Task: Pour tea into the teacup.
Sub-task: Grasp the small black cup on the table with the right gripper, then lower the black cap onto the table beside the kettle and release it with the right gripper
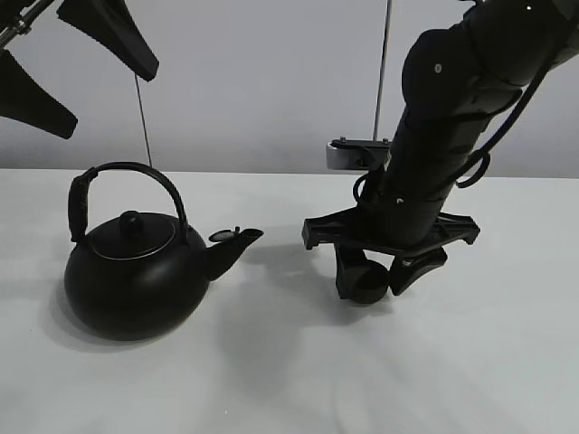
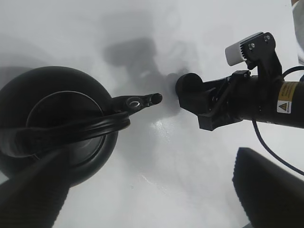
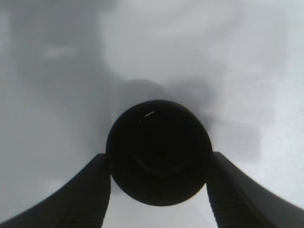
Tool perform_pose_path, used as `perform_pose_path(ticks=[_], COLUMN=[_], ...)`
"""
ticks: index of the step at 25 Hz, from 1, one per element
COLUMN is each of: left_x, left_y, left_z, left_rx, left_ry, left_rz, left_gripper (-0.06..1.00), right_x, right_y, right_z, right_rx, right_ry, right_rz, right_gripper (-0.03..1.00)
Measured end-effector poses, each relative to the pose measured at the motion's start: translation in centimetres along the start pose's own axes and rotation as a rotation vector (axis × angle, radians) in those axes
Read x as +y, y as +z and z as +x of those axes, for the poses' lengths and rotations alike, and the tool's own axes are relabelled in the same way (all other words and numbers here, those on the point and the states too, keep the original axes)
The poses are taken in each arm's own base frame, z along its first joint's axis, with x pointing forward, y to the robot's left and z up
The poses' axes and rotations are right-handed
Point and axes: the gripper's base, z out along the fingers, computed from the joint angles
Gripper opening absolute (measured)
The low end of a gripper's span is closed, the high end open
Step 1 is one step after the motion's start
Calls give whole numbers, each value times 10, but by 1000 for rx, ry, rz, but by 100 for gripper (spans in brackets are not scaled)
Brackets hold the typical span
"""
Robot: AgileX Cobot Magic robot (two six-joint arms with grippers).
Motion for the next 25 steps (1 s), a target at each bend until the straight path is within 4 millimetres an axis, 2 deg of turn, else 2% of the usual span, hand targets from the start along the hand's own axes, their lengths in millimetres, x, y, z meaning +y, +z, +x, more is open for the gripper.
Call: perform_pose_path(ticks=[8,13,16,21,25], left_x=[0,0,0,0,0], left_y=[0,0,0,0,0], left_z=[0,0,0,0,0], left_rx=[0,0,0,-3,-4], left_ry=[0,0,0,0,0], left_rz=[0,0,0,-1,-1], left_gripper=[67,67,67,67,67], right_x=[0,5,19,53,56], right_y=[-3,-25,-29,-28,-15], right_z=[0,-8,-9,0,5], right_rx=[-3,-47,-55,-41,-7], right_ry=[10,9,-25,-104,-111], right_rz=[-4,-18,-32,-62,-55], right_gripper=[40,40,40,40,40])
